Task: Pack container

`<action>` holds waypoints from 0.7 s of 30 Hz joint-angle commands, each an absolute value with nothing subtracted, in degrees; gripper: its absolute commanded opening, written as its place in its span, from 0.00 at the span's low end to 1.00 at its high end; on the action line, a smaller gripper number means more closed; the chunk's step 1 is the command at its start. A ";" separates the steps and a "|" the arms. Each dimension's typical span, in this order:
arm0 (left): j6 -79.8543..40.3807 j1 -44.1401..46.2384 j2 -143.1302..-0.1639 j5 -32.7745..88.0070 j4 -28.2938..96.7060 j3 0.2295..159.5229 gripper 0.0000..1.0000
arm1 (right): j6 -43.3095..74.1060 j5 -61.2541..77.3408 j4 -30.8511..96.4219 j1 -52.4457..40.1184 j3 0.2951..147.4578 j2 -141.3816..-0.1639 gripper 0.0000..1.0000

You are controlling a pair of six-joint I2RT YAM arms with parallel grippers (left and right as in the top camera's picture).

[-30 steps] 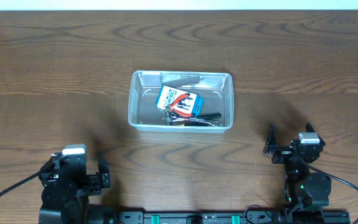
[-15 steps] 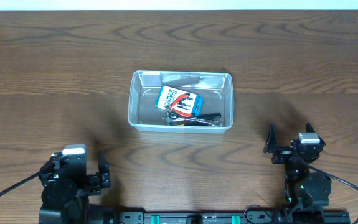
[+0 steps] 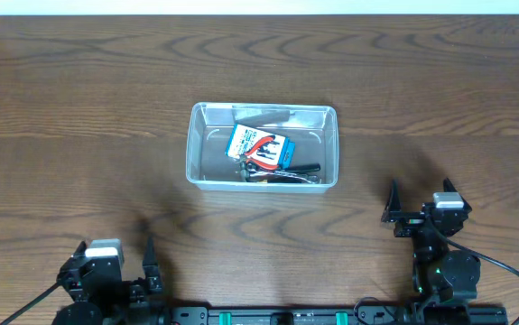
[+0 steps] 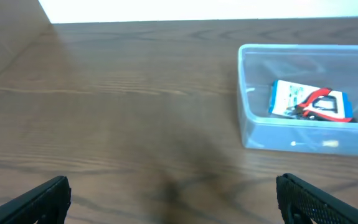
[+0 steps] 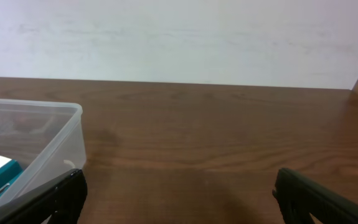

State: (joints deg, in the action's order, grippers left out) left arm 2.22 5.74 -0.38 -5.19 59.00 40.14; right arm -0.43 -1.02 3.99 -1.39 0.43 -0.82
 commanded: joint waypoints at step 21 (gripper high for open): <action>1.28 5.41 -0.10 -2.04 3.70 0.21 0.98 | 0.38 -0.62 4.27 -1.91 0.32 -0.38 0.99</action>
